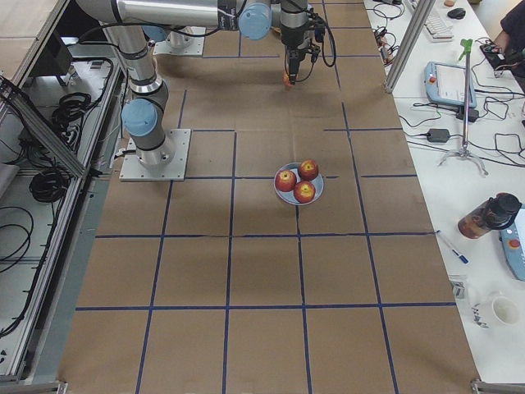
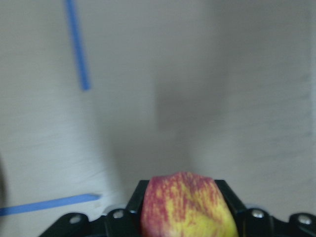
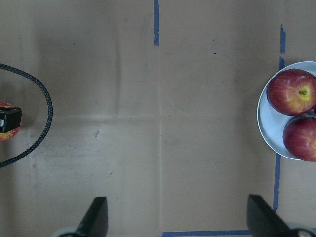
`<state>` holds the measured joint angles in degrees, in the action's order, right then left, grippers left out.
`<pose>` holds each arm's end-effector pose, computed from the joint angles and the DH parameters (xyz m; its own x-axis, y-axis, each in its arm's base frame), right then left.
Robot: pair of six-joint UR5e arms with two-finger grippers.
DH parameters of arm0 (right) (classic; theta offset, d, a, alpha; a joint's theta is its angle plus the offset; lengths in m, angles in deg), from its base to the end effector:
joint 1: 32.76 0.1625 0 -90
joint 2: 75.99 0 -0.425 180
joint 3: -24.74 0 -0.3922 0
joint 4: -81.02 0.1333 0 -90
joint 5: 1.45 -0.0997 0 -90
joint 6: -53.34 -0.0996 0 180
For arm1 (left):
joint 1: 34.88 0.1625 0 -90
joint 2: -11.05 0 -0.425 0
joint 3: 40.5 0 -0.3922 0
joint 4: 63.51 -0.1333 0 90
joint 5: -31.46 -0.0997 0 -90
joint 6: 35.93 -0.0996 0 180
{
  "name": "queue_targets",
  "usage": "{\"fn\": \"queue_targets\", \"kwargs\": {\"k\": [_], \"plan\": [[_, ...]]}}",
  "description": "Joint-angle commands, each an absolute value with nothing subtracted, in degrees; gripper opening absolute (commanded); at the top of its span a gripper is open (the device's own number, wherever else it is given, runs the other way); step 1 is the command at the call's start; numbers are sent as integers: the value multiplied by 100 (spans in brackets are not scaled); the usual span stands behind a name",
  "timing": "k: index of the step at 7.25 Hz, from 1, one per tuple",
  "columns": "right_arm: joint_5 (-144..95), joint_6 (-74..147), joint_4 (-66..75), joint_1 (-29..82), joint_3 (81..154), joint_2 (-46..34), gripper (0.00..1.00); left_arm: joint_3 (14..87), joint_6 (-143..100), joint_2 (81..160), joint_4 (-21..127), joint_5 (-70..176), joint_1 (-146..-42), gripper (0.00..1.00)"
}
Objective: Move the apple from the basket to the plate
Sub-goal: 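Carry the apple with the left gripper toward the table center, then set the apple down mid-table and raise the left gripper back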
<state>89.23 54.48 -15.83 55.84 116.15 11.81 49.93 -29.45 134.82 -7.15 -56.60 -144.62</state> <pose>0.1195 -0.5160 0.4687 -0.9999 0.0052 0.0130 0.0045 0.9984 -0.0563 -0.3513 -0.5744 0.1948 -0.9729 0.2289 0.0325 0.2294 0.9732 0.0135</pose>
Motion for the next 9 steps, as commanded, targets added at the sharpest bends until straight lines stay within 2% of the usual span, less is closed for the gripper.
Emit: {"fn": "queue_targets", "kwargs": {"k": [1,2,3,4,6,9], "plan": [[8926,5448,-1584,5584,11615,1181,100,4976,-2847,13516,-709,-5626,-14666,27],[8926,5448,-1584,5584,11615,1181,100,5002,-2846,13524,-709,-5626,-14676,52],[8926,5448,-1584,5584,11615,1181,100,5002,-2846,13559,-709,-5600,-14685,85],[8934,5448,-1584,5584,11615,1181,100,4994,-2846,13577,-709,-5608,-14702,98],[8926,5448,-1584,5584,11615,1181,100,4854,-2846,13359,-491,-5608,-14659,99],[8926,5448,-1584,5592,11615,1181,100,4196,-3230,12254,1342,-5661,-13783,99]]}}
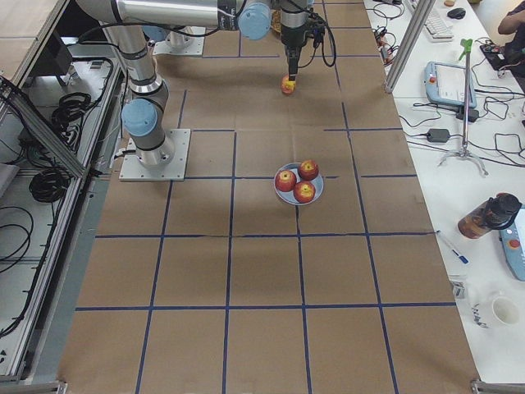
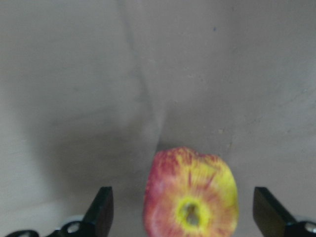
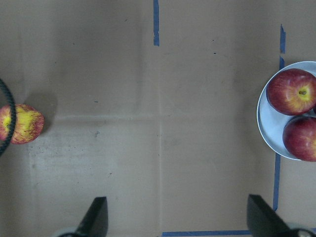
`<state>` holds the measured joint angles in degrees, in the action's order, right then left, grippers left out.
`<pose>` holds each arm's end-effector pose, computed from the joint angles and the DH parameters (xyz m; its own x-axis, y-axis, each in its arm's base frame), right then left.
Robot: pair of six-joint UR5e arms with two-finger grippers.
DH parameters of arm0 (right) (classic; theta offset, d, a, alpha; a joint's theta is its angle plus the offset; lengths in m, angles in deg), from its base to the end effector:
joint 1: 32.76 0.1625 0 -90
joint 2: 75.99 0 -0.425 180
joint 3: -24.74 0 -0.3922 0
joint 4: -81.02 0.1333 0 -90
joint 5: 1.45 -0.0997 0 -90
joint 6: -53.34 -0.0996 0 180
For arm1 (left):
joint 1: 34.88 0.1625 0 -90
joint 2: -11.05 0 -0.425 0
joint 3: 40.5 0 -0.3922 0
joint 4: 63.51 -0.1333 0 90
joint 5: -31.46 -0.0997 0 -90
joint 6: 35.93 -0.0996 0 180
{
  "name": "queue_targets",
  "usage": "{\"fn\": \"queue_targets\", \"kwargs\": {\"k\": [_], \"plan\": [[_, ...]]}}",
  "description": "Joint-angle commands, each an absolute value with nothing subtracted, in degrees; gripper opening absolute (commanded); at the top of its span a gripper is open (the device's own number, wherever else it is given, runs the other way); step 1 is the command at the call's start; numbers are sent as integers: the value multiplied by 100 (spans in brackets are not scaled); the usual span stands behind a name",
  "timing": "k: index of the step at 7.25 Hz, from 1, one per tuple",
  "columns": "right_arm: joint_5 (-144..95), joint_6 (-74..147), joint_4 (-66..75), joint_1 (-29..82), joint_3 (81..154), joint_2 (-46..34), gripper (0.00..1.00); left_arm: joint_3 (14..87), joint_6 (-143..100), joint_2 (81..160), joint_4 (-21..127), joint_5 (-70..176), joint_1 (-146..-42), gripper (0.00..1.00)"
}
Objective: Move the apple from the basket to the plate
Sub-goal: 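Set the apple down mid-table and raise the left gripper back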
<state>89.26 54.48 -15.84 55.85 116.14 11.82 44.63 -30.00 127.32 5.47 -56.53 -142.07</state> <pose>0.1196 -0.5159 0.4689 -0.9999 0.0051 0.0135 0.0043 0.9984 -0.0568 -0.3235 -0.5827 0.3003 -0.9802 0.1949 0.0342 0.1953 0.9807 0.0102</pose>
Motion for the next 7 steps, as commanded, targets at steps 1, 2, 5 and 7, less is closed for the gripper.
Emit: {"fn": "queue_targets", "kwargs": {"k": [1,2,5,7], "plan": [[8960,5448,-1592,5610,11606,1155,100,4229,-3581,11824,1722,-5687,-13405,99],[9022,5439,-1671,5627,11528,1155,100,4325,-3846,11410,2030,-5679,-12941,99],[8987,4695,-2048,6160,11536,814,100,4326,-4208,10906,2394,-5687,-12322,99],[9005,3818,-2521,6820,11544,357,100,4317,-4243,10731,2481,-5687,-12294,99]]}}
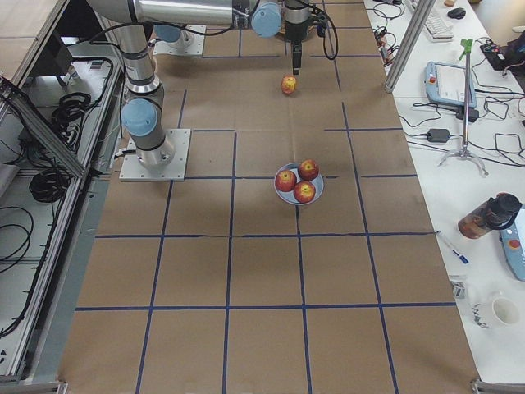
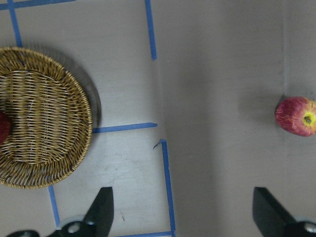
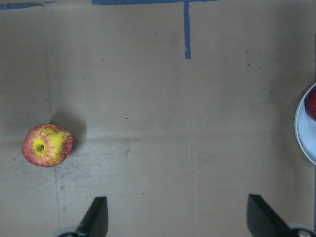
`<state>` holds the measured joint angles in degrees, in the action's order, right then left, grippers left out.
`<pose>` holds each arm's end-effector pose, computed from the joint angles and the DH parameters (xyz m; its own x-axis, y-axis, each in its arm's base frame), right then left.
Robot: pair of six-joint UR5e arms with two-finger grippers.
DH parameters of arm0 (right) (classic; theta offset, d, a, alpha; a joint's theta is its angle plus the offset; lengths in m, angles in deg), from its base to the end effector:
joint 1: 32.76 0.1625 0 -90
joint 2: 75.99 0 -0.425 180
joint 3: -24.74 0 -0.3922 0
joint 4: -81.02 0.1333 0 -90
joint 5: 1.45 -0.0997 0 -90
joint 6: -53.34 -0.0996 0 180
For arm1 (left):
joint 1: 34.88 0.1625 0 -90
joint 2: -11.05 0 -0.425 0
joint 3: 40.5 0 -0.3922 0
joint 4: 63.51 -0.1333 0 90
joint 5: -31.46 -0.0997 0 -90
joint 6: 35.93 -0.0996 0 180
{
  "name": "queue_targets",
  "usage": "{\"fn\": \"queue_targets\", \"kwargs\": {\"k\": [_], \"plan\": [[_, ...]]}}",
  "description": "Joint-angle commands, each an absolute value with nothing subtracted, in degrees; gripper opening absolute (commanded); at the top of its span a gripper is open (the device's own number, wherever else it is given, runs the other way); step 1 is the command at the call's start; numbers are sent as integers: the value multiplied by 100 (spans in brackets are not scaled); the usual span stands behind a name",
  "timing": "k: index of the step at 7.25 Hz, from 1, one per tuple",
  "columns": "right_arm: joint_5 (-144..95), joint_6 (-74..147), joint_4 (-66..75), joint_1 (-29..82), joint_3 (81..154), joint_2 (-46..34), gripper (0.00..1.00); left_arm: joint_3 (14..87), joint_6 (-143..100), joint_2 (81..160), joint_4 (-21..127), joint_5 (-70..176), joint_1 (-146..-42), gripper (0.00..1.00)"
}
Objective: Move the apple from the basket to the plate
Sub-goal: 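Reach the right gripper to the apple and close on it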
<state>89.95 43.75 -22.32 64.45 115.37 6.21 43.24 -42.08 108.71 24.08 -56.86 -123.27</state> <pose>0.1993 -0.5327 0.4354 -0.9990 0.0430 0.0097 0.0420 0.9952 -0.0885 -0.1207 -0.5538 0.4763 -0.9964 0.0797 0.0273 0.0791 0.9967 -0.0207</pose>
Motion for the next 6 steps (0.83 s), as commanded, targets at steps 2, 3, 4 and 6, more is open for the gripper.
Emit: {"fn": "queue_targets", "kwargs": {"k": [2,3,4,6], "plan": [[9005,3053,-2987,7330,11553,-100,100,4317,-4314,10668,2613,-5679,-12155,99],[9013,2814,-3242,7507,11562,-346,100,4291,-4314,10694,2605,-5678,-12145,99],[9013,2454,-3541,7656,11571,-618,100,4282,-4314,10712,2605,-5678,-12145,99],[9187,2152,-3972,7938,11606,-1111,100,4317,-4314,10721,2605,-5678,-12145,99]]}}
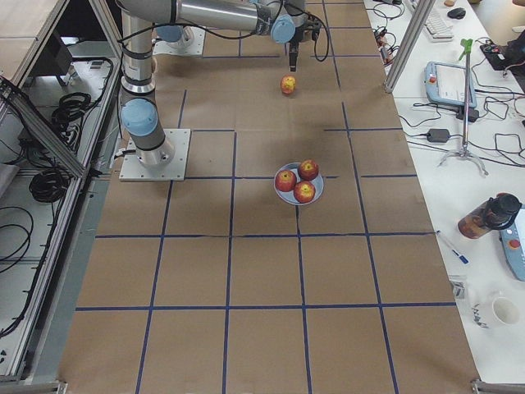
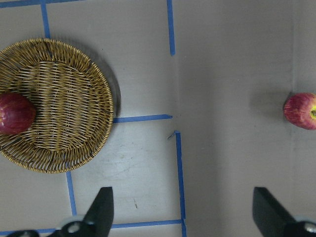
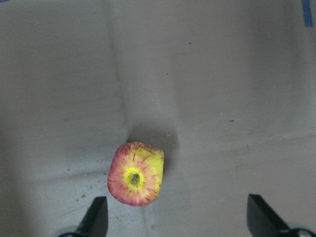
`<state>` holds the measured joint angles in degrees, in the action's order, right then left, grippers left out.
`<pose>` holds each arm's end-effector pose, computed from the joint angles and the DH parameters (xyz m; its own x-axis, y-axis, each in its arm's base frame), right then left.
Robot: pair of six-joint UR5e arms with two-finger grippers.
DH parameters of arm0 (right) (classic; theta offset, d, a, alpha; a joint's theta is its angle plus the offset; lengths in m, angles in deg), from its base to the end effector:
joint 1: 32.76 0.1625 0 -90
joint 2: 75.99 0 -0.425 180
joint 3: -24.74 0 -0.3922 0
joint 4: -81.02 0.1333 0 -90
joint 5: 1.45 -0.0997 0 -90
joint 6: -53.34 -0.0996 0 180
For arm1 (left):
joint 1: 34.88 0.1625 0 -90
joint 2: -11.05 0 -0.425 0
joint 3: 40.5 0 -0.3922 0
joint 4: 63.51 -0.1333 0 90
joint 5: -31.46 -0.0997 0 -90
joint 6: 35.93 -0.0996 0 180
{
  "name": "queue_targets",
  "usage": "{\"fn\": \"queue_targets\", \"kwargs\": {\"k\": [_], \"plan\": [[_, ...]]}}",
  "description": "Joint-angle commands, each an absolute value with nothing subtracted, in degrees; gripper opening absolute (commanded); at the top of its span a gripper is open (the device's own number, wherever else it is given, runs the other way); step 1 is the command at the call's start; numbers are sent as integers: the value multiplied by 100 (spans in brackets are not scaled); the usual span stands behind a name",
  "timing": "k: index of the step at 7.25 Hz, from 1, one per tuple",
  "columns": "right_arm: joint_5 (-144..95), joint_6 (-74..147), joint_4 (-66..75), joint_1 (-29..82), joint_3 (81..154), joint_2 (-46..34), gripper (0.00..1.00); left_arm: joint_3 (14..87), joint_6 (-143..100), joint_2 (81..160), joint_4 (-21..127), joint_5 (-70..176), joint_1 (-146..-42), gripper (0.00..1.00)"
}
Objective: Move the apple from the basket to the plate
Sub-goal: 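Reach the right gripper to the apple and close on it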
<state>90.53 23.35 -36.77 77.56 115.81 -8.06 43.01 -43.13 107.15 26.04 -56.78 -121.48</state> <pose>0.3398 -0.5436 0.3111 -0.9856 0.1689 -0.0107 0.1692 0.9817 -0.0874 -0.1042 -0.5456 0.4897 -0.9974 0.0667 0.0286 0.0662 0.9976 -0.0184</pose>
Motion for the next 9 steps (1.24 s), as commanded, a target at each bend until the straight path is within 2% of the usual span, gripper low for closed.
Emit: {"fn": "queue_targets", "kwargs": {"k": [1,6,7,8,9], "plan": [[9215,2039,-4105,8052,11606,-1339,100,4317,-4314,10738,2596,-5678,-12145,99],[9224,1871,-4483,8133,11816,-1781,100,4290,-4323,10809,2596,-5678,-12154,99],[9224,1862,-4667,8133,11860,-1781,87,4291,-4323,10826,2587,-5687,-12154,99],[9224,1853,-4695,8124,11852,-1824,56,4273,-4323,10826,2587,-5679,-12145,99],[9224,1853,-4695,8106,11826,-1799,37,4290,-4323,10817,2605,-5687,-12154,99]]}}
